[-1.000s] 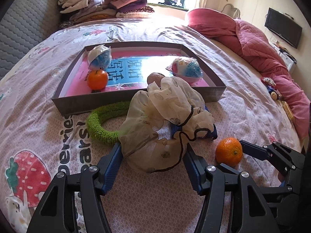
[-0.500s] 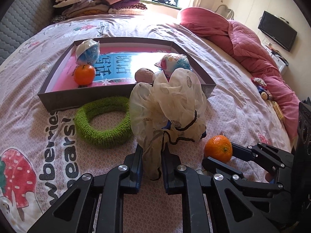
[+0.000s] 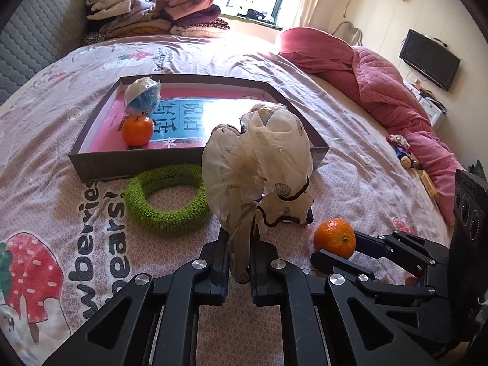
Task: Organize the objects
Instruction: 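Lift and carry the mesh bag with the left tool while the right tool carries the tangerine to the tray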
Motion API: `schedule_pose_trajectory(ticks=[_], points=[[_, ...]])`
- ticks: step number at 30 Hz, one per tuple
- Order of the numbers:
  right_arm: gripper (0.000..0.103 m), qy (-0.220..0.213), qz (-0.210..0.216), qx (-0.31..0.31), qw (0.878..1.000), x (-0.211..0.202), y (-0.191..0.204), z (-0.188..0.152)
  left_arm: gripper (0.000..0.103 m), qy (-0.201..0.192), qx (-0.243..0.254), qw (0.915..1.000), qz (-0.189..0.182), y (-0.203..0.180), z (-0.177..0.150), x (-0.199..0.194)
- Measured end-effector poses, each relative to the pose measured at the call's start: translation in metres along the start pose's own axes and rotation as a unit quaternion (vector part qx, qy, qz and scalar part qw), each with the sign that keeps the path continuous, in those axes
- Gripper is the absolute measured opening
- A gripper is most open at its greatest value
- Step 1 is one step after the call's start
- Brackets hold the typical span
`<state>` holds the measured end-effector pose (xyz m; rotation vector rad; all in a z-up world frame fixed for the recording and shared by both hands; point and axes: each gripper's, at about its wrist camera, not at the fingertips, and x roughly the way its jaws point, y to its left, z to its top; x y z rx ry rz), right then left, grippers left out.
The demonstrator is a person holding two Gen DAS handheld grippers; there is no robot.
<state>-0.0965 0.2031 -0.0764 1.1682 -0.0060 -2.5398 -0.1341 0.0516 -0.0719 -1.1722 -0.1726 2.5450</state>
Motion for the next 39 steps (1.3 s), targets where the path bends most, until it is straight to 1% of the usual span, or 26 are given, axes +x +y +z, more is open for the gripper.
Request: schedule_pose_trajectory(ticks=[6, 11, 19, 21, 29, 39], points=[[0.04, -0.012, 0.007, 0.0, 1.0, -0.006, 0.002, 0.001, 0.01, -0.018, 0.003, 0.9997, 0.014, 0.001, 0.0, -0.018], [0.04, -0.022, 0.008, 0.003, 1.0, -0.011, 0.003, 0.003, 0.01, -0.036, 0.01, 0.9985, 0.039, 0.001, 0.0, -0.036], [0.04, -0.043, 0.006, -0.003, 0.999, -0.022, 0.009, 0.006, 0.01, -0.058, 0.014, 0.9966, 0.057, 0.003, 0.0, -0.059], [0.04, -0.05, 0.004, -0.007, 0.999, -0.026, 0.012, 0.008, 0.01, -0.059, 0.015, 0.9964, 0.059, 0.003, 0.001, -0.062], [0.04, -0.066, -0.001, -0.017, 0.998, -0.033, 0.015, 0.021, 0.01, -0.082, 0.014, 0.9944, 0.065, 0.006, 0.007, -0.078], [0.04, -0.087, -0.004, -0.032, 0.996, -0.038, 0.02, 0.046, 0.011, -0.092, 0.007, 0.9929, 0.075, 0.015, 0.021, -0.08]])
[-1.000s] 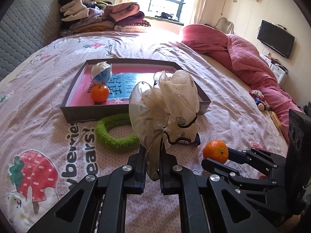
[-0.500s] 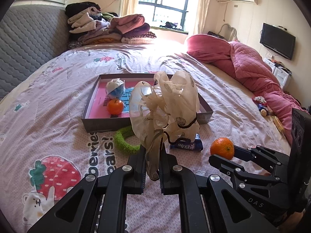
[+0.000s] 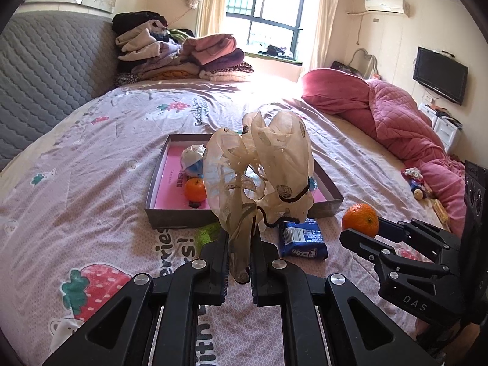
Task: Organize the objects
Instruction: 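Lift and carry the mesh bag with the left tool while the right tool carries the tangerine to the tray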
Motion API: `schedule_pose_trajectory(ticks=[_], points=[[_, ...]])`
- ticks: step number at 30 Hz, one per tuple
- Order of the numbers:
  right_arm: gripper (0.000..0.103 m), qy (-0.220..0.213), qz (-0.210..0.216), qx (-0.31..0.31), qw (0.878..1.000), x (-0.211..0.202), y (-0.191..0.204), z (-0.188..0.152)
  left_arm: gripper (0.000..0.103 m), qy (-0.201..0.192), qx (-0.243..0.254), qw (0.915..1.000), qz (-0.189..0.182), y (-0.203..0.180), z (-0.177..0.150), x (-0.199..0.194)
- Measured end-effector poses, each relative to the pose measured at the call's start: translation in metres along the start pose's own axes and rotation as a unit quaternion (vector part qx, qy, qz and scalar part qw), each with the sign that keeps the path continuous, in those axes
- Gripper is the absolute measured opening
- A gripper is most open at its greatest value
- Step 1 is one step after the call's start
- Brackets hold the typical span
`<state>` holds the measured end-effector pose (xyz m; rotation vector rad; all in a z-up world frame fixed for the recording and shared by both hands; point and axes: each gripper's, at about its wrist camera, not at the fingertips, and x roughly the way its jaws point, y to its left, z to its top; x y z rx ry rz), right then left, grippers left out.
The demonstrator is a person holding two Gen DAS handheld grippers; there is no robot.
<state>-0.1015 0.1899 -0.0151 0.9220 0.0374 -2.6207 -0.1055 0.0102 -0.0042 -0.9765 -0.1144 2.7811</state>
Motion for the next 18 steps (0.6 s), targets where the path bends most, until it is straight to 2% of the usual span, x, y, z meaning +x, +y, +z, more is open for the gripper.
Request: schedule_pose_trajectory(ticks=[18], points=[[0.04, -0.015, -0.017, -0.026, 0.999, 0.025, -0.011, 0.041, 0.011, -0.013, 0.007, 0.9993, 0.034, 0.017, 0.041, 0.024]])
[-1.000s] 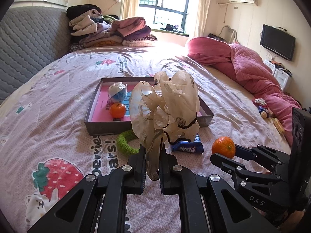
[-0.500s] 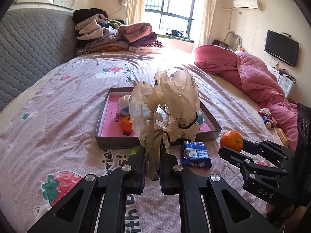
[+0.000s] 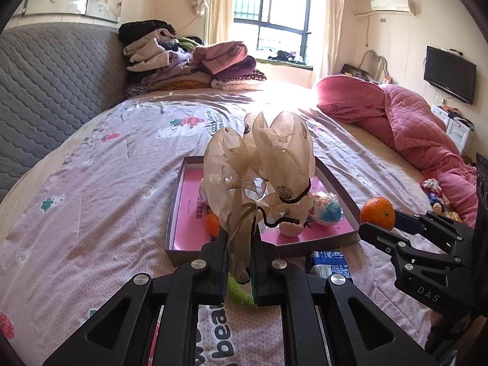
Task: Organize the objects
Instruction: 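Lift and carry the mesh bag with the left tool while the right tool carries the tangerine to the tray, then lower the mesh bag into the tray with the left tool while the right tool holds the tangerine above it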
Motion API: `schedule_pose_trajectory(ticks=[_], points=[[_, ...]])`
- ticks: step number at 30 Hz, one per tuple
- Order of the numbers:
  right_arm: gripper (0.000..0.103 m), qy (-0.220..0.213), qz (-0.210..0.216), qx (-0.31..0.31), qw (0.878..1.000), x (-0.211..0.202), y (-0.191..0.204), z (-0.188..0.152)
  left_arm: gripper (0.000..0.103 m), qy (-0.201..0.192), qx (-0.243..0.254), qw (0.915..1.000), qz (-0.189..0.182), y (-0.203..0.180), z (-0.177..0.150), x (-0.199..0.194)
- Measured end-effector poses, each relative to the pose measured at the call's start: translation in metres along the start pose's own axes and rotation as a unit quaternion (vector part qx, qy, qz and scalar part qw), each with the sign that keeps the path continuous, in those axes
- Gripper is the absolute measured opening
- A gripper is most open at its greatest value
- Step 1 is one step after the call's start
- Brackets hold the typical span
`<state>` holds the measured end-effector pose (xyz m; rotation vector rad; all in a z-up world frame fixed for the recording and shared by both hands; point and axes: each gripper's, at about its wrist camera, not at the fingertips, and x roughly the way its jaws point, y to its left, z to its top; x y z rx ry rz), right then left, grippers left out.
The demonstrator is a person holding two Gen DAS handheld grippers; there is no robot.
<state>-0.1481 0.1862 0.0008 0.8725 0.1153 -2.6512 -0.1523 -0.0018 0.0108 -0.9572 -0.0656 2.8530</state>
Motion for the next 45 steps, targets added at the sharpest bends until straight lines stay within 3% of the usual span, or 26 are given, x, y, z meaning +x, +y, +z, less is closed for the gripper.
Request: schedule_pose_trajectory(ticks=[20, 45], points=[[0.04, -0.005, -0.022, -0.014, 1.0, 0.043, -0.036, 0.04, 0.011, 0.005, 0.008, 0.9999, 0.006, -0.008, 0.034, 0.066], [0.04, 0.035, -0.038, 0.01, 0.999, 0.124, -0.072, 0.047, 0.011, 0.054, 0.006, 0.9985, 0.005, -0.009, 0.021, 0.136]])
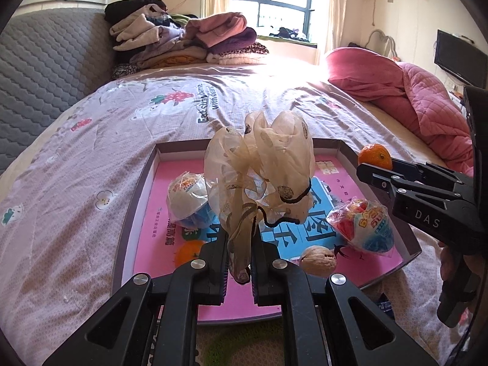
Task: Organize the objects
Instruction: 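Lower the mesh bag into the tray with the left tool while the right tool holds the tangerine above it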
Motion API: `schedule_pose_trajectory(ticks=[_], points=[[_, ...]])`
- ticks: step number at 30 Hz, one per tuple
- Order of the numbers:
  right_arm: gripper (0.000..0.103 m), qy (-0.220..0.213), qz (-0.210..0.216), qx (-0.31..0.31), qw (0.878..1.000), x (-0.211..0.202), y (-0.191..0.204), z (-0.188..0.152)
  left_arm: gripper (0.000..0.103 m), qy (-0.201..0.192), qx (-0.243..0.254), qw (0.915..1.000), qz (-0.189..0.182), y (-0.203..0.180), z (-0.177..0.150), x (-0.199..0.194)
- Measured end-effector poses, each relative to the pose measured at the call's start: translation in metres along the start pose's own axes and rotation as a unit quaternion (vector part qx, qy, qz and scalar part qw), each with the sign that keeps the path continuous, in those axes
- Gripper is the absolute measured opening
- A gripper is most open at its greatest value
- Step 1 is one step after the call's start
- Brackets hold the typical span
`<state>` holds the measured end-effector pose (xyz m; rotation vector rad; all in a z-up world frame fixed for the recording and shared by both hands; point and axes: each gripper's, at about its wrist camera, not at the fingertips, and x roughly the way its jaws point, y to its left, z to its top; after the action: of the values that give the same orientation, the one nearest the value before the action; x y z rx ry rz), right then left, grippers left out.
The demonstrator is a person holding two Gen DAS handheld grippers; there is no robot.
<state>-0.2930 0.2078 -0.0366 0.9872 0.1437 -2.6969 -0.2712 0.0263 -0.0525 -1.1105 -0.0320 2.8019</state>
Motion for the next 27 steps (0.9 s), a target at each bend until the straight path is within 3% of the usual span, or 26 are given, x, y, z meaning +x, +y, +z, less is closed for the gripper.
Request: schedule_pose_trajectory(ticks=[9, 27], points=[[0.04, 0.031, -0.002, 0.018, 0.999, 0.026, -0.005, -0.006, 0.012, 0.016, -0.005, 0.9999, -0.004, -0.003, -0.002, 0.017], [0.04, 0.034, -0.012, 0.008, 0.999, 0.04, -0.004, -0.004, 0.014, 0.047, 0.003, 0.9988, -0.008, -0.008, -0.01, 0.033]])
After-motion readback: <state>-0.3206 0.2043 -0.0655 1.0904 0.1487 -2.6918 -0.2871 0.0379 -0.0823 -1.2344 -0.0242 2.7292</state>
